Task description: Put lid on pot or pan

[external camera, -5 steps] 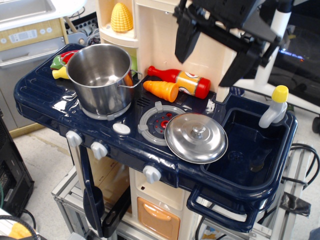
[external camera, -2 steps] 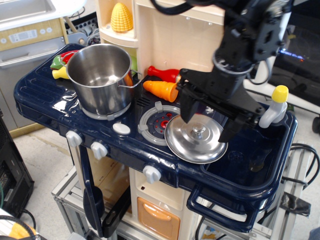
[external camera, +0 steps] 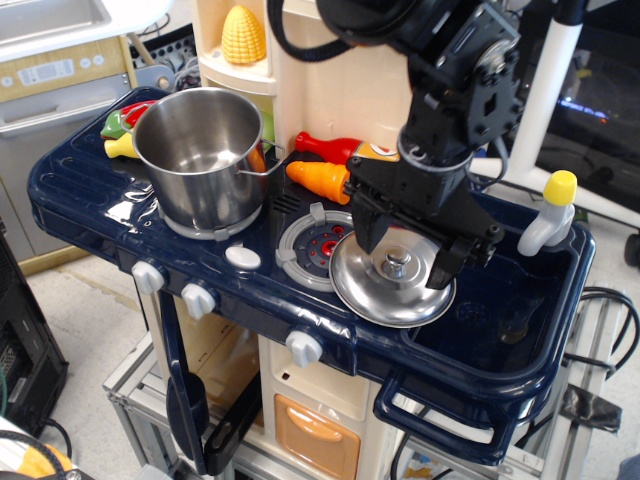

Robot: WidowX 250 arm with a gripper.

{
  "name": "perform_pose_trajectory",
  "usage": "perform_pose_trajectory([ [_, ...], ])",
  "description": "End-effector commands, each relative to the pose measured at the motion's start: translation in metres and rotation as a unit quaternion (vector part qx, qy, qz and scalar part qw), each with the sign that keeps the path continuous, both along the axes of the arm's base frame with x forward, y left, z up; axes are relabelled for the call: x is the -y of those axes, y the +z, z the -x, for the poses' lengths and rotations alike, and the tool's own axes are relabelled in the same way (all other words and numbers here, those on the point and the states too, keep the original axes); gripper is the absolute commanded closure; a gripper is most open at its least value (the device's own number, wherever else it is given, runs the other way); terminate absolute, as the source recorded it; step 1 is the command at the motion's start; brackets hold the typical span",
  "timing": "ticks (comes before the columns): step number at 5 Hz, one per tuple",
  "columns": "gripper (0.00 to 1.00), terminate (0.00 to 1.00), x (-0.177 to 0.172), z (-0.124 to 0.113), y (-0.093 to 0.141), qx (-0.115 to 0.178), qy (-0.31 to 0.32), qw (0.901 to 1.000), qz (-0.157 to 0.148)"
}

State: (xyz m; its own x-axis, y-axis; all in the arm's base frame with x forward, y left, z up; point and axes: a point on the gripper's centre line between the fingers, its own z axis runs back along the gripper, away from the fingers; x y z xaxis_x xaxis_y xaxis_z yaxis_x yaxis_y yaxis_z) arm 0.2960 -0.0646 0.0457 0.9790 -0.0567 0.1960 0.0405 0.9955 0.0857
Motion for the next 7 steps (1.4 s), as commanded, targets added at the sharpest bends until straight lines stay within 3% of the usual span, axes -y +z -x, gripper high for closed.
perform_pose_trajectory([
  [1, 0.0, 0.0, -0.001, -0.009, -0.005, 0.027, -0.012, 0.9994, 0.019],
  [2, 1.0, 0.0, 0.003, -0.008, -0.004, 0.026, -0.002, 0.9995, 0.016],
  [4, 1.0, 0.0, 0.006, -0.007, 0.021, 0.0, 0.014, 0.9998, 0.016],
  [5, 1.0, 0.0, 0.002, -0.001, 0.056, -0.023, 0.034, 0.9988, -0.026],
  [6, 1.0, 0.0, -0.025, 0.005, 0.083, -0.03, 0.016, 0.9962, -0.081],
  [7, 1.0, 0.0, -0.061, 0.009, 0.097, -0.023, -0.015, 0.9937, -0.108],
])
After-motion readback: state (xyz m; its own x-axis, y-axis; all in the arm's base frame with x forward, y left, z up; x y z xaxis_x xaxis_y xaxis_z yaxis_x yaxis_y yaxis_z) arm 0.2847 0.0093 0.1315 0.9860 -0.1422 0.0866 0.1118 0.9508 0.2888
